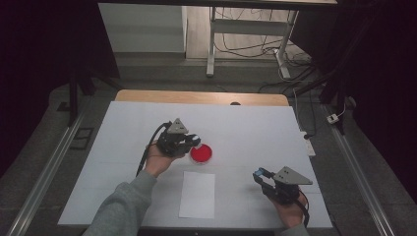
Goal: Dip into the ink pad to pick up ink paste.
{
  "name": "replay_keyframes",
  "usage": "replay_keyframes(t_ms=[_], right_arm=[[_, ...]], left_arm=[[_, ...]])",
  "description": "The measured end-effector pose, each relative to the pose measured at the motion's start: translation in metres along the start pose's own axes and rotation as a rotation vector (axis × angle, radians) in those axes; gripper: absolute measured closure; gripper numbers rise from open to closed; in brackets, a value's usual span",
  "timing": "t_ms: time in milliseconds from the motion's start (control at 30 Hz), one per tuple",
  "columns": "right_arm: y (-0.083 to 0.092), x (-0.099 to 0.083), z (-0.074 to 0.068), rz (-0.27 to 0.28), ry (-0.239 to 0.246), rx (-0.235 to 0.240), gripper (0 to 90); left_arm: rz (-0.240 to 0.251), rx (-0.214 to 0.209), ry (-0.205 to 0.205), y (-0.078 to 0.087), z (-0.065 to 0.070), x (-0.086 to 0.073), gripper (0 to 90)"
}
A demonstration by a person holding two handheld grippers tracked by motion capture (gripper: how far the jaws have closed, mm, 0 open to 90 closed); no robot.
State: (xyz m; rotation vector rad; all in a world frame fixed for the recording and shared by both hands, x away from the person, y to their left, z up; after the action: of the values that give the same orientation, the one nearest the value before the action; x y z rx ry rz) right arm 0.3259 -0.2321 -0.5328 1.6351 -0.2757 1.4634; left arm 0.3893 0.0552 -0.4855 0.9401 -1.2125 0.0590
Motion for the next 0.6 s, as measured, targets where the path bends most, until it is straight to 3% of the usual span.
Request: replay_keyframes(t_ms=[600], right_arm=[[-0.001,0.0,0.0,0.002,0.003,0.006,65.0]], left_arm=[[0.024,-0.02,-0.003,0.018,0.009,-0.009,76.0]])
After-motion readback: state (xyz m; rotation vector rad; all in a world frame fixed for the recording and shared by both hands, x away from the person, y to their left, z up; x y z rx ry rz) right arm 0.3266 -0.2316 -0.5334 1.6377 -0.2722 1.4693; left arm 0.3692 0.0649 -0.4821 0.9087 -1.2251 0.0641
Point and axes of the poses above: each handheld gripper's, and its own axes: y roughly backward along the jaws, x roughly out of its top, z roughly to its right, the point moved 7 cm from there along -y, roughly forward along the jaws
